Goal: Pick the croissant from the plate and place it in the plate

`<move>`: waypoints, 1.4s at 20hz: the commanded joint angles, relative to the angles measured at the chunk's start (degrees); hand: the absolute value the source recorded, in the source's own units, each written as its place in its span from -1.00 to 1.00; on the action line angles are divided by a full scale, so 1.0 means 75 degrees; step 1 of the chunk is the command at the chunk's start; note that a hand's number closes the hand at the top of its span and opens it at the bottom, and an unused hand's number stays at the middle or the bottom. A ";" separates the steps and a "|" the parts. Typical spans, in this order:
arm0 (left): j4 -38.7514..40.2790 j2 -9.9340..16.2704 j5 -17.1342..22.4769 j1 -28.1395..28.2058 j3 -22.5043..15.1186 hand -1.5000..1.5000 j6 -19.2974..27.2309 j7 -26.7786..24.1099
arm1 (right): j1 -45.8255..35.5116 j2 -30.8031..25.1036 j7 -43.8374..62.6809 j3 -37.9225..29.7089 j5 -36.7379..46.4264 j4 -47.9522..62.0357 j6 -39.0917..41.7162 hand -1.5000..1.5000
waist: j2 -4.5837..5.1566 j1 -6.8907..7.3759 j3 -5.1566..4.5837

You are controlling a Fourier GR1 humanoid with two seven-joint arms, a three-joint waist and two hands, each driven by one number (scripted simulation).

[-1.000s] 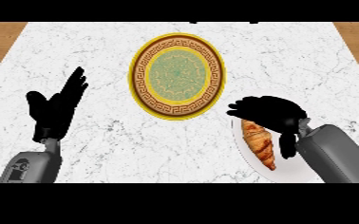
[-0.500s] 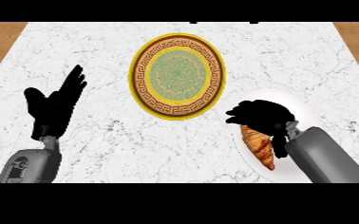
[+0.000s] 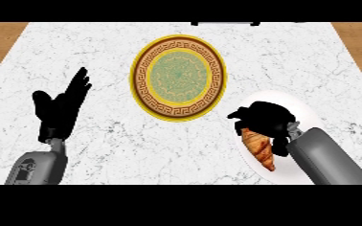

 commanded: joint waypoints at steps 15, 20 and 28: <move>-0.0062 -0.0050 0.0059 -0.0158 -0.0139 0.00 -0.0387 -0.0029 | -0.0499 0.3491 0.5941 -0.0475 -0.0866 -0.1250 -0.2729 1.00 | 0.0045 0.0614 0.0104; 0.0112 -0.0199 -0.0087 -0.0280 -0.0333 0.00 -0.0322 0.0060 | -0.1656 0.3505 0.8076 -0.0156 -0.0037 -0.1638 -0.4265 1.00 | 0.0020 0.0678 0.0059; 0.0260 -0.0197 -0.0161 -0.0569 -0.0347 0.00 -0.0314 0.0111 | -0.3118 0.3510 1.2082 0.0723 0.0146 -0.0803 -0.6138 1.00 | 0.0168 0.0849 0.0053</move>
